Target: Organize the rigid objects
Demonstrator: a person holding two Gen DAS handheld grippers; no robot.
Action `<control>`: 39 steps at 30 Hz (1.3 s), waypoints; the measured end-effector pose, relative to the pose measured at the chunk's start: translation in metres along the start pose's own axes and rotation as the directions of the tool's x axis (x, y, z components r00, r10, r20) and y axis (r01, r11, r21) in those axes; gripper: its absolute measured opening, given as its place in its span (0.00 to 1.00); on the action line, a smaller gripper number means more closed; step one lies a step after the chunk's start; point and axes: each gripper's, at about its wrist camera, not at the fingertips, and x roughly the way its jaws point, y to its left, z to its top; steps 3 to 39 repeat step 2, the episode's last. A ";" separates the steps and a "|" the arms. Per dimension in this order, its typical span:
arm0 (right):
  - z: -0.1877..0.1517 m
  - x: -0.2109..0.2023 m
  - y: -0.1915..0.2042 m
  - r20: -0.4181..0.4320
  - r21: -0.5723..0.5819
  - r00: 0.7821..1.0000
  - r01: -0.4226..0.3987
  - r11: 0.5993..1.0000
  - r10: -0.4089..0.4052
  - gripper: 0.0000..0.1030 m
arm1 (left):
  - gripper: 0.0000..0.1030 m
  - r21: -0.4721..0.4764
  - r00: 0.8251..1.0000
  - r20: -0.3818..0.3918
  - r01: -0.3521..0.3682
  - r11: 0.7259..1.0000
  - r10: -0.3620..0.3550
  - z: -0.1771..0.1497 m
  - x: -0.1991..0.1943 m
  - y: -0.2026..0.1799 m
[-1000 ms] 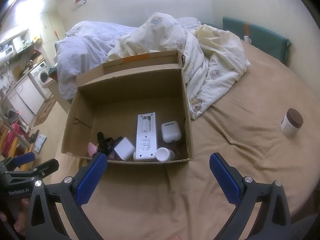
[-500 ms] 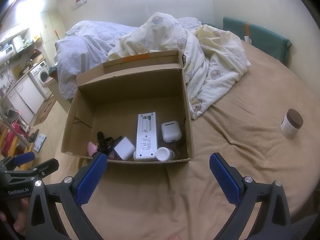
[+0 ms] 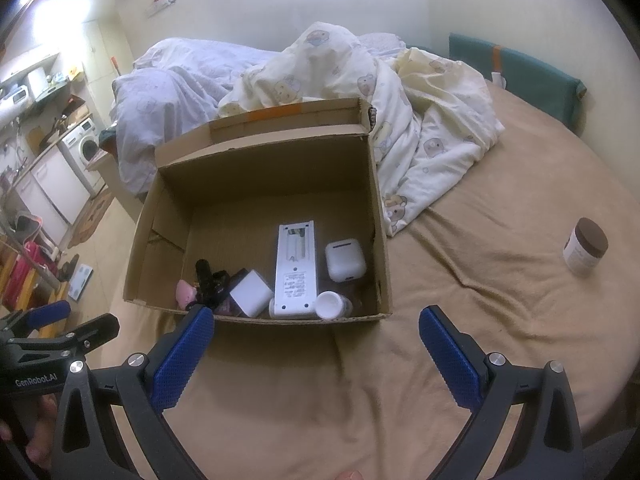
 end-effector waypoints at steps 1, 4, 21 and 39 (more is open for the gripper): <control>0.000 0.000 0.000 0.001 0.002 1.000 0.001 1.000 -0.001 1.00 | 1.00 0.001 1.000 -0.001 0.003 1.000 -0.003 0.000 0.000 0.000; 0.000 0.000 0.000 0.001 0.002 1.000 0.001 1.000 -0.001 1.00 | 1.00 0.002 1.000 -0.001 0.005 1.000 -0.005 0.000 0.000 -0.001; 0.000 0.000 0.000 0.001 0.002 1.000 0.001 1.000 -0.001 1.00 | 1.00 0.002 1.000 -0.001 0.005 1.000 -0.005 0.000 0.000 -0.001; 0.000 0.000 0.000 0.001 0.002 1.000 0.001 1.000 -0.001 1.00 | 1.00 0.002 1.000 -0.001 0.005 1.000 -0.005 0.000 0.000 -0.001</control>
